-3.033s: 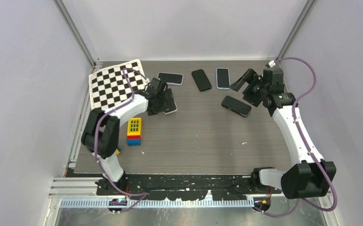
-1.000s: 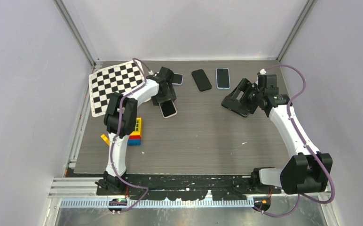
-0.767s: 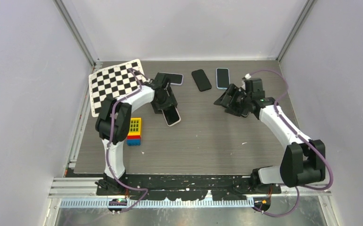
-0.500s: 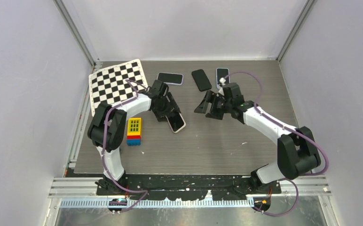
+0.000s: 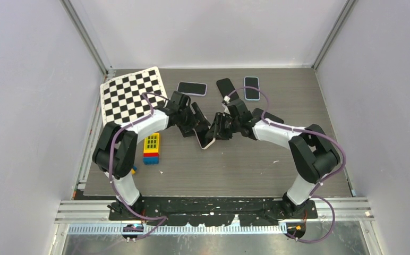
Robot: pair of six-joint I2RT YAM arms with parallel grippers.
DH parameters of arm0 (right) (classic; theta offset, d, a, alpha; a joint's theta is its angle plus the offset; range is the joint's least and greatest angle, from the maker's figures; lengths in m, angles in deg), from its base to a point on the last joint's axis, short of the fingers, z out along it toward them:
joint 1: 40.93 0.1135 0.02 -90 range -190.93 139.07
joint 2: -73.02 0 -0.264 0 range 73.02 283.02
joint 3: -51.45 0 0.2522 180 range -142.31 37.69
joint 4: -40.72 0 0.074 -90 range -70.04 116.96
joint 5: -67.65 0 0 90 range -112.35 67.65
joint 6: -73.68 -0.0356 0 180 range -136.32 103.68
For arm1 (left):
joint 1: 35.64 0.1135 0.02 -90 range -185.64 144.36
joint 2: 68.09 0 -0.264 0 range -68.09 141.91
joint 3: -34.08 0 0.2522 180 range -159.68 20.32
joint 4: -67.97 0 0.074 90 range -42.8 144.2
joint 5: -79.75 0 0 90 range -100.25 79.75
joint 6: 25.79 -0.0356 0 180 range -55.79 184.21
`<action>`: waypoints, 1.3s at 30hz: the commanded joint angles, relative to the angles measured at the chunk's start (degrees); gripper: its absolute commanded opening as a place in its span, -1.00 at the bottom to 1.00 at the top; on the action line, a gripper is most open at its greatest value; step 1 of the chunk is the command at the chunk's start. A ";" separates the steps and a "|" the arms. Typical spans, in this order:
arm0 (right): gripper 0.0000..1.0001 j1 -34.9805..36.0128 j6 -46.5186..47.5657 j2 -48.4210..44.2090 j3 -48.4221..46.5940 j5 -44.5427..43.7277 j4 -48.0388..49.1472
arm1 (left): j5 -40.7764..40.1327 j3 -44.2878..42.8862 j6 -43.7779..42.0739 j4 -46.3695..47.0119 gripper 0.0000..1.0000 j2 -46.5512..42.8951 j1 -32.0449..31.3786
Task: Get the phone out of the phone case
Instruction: Pick up the phone at the center of the board.
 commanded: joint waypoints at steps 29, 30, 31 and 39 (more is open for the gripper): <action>-0.99 -8.18 -12.47 -17.84 -5.21 8.30 16.03 | 18.03 1.53 -11.21 12.86 0.97 -25.66 10.92; -0.99 -8.42 -12.59 -18.31 -6.58 9.36 16.12 | 20.00 0.71 -10.61 13.70 0.97 -26.01 11.35; -0.99 -8.49 -12.60 -18.98 -7.33 9.89 16.21 | 21.65 -0.22 -10.07 14.41 0.97 -26.25 11.71; -0.99 -8.11 -21.95 -19.48 -12.28 19.12 30.14 | 24.69 -12.93 -4.11 11.65 0.95 -25.40 11.86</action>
